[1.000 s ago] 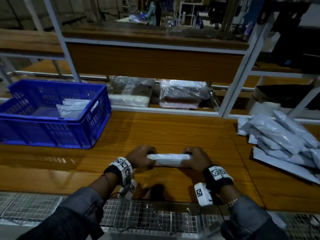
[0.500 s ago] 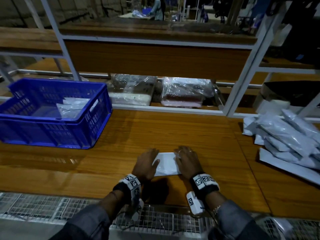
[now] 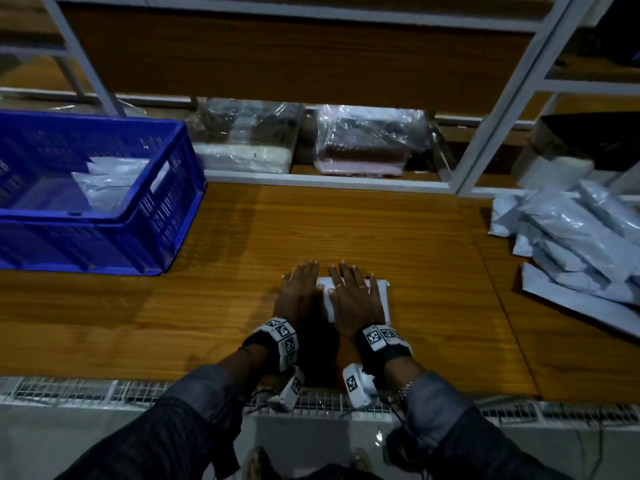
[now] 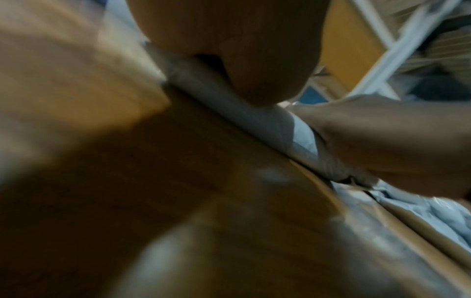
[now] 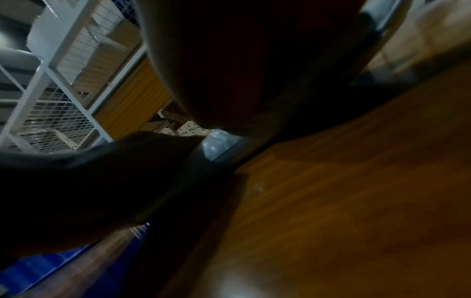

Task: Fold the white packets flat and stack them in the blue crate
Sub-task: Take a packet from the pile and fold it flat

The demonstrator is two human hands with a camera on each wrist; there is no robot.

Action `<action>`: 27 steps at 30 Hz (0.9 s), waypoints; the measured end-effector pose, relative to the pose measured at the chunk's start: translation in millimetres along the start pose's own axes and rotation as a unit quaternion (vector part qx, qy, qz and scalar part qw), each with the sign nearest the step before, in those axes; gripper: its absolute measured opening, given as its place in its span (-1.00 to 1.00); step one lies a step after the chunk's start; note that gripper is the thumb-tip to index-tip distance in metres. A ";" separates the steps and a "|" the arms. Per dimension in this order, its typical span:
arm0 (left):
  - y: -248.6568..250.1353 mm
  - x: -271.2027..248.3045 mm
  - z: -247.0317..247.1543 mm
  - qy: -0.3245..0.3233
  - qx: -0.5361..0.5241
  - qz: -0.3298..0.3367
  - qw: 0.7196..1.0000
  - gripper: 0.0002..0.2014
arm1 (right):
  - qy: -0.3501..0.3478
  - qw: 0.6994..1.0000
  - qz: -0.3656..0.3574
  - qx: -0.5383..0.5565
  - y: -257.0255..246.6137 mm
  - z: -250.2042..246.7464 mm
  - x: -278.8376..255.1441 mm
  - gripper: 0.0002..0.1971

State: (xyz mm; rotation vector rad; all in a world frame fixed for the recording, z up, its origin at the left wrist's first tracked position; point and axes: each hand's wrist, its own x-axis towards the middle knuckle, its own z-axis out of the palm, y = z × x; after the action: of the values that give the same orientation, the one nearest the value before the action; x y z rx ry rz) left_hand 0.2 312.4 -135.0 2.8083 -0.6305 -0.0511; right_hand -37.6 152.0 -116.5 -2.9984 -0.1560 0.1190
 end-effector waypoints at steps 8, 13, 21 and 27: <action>4.5 -0.3 -11.5 -0.026 -0.052 -0.055 0.997 -0.26 | 0.003 0.998 0.032 0.050 11.0 -7.7 -4.6 -0.35; -2.4 -21.5 -5.4 0.019 -0.110 -0.014 0.994 -0.20 | 0.017 0.994 0.080 0.077 29.8 -1.8 -13.1 -0.29; 1.1 -19.8 -1.0 0.010 -0.118 -0.023 0.993 -0.34 | 0.014 0.991 0.100 0.083 22.8 -4.0 -13.8 -0.35; 20.8 -16.5 -18.6 -0.030 -0.043 -0.089 0.995 -0.35 | 0.004 0.996 0.073 0.045 4.2 -15.3 -14.0 -0.43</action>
State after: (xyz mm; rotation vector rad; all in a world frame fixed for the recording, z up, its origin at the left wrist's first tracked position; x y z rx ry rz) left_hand -21.7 305.9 -112.0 2.7795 -0.3796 -0.1923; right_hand -49.8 144.4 -101.0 -2.9174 0.0680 0.1252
